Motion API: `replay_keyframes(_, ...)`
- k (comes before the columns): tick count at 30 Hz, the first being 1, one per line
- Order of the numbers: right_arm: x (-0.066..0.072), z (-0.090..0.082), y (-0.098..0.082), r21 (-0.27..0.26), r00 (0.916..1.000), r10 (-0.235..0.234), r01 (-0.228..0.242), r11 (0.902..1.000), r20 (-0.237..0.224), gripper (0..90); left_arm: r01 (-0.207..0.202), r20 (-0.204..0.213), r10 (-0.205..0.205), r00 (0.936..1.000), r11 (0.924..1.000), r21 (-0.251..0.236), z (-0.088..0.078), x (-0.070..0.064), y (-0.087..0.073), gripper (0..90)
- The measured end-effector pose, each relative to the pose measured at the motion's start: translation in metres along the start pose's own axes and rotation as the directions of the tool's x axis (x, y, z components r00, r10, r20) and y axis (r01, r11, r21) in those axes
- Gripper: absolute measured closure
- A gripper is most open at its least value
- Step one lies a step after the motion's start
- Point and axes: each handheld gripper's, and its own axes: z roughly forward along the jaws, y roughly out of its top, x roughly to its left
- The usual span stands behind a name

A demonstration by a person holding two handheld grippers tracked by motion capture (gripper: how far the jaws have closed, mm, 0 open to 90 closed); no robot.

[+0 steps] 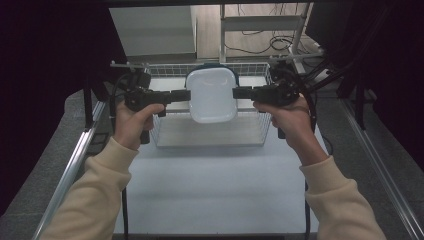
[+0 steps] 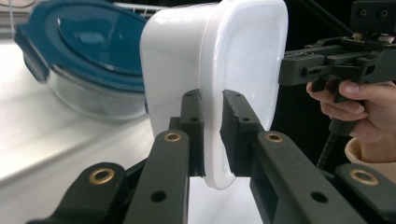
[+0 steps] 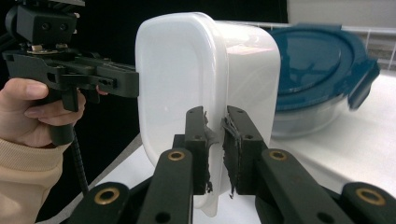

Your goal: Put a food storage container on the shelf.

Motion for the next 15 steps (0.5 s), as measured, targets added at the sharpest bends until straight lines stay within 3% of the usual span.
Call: replay_keyframes(15,-0.010,0.012,0.051,0.009,0.9997,0.012,-0.012,0.9999,-0.022,80.0,0.031,0.016,-0.031,0.9994,0.9995,0.003,-0.003,0.021,0.044,79.2)
